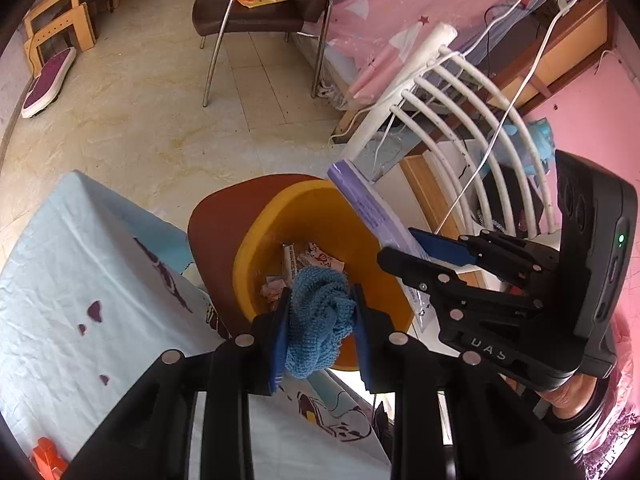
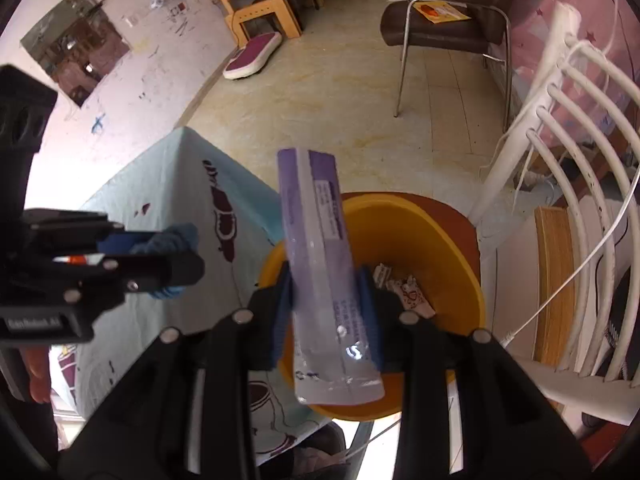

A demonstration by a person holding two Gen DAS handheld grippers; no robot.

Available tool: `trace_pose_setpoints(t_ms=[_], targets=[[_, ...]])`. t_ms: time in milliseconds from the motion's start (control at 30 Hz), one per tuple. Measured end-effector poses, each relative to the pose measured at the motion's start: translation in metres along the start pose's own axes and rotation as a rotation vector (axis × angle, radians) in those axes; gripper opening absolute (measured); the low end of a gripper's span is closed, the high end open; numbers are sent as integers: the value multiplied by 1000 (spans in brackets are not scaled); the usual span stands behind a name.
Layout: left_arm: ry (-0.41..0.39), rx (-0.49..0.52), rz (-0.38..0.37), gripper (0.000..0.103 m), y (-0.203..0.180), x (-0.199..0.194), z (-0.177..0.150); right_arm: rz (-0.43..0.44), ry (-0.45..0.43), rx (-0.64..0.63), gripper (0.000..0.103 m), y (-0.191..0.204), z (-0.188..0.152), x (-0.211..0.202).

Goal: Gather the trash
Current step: 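Carry cloth and toothbrush box to the yellow bin and open both tools, then move both tools back over the table toward the clear plastic tray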

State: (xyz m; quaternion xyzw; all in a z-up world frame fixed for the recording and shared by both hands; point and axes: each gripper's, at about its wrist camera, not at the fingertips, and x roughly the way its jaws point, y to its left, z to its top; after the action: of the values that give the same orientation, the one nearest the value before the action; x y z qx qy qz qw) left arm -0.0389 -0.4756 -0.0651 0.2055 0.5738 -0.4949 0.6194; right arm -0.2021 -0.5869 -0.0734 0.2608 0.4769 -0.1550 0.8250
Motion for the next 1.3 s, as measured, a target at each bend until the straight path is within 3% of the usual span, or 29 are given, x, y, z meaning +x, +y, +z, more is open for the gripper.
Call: trace_pose_setpoints(t_ms=[67,100,133,167,200,233,367,400,533,700,767,867,933,1100,1200,1300], targets=[[17,1,19,31,-4,14,5,-3,-6,43,33,-16,-1,12],[22,-1,27,43,-4,20,9,-8,-8,60,34,-23,1,16],[25,-3,27,63,-5,25,10,-14,-8,75,36,-30,1,19],[24,-7,27,74,-5,26,11,-12,-13,95,41,-36,0,22],[16,-6,26,88,-5,26,11,-11,-17,111,58,-43,-1,23],[10,-7,26,90,-4,24,10,-10,-26,119,67,-46,-3,23],[-37,-34,24,90,4,6,3,8,-60,132,76,-49,-2,16],[-65,-45,26,90,9,-6,-2,10,-73,129,83,-47,0,13],[-198,-91,65,91,39,-67,-37,68,-126,84,93,-14,5,-5],[-340,-219,208,91,110,-159,-109,151,-134,-61,98,68,15,-15],[-365,-285,289,92,143,-187,-138,193,-120,-133,98,108,16,-14],[-400,-412,353,92,191,-220,-180,274,-72,-242,98,167,13,-9],[-418,-476,367,92,216,-234,-205,325,-23,-304,98,204,9,-2],[-400,-566,417,92,254,-239,-250,349,95,-491,98,297,-11,16],[-407,-579,367,92,263,-237,-273,423,148,-643,98,343,-37,12],[-405,-604,347,92,276,-235,-284,413,157,-847,98,381,-71,1]])
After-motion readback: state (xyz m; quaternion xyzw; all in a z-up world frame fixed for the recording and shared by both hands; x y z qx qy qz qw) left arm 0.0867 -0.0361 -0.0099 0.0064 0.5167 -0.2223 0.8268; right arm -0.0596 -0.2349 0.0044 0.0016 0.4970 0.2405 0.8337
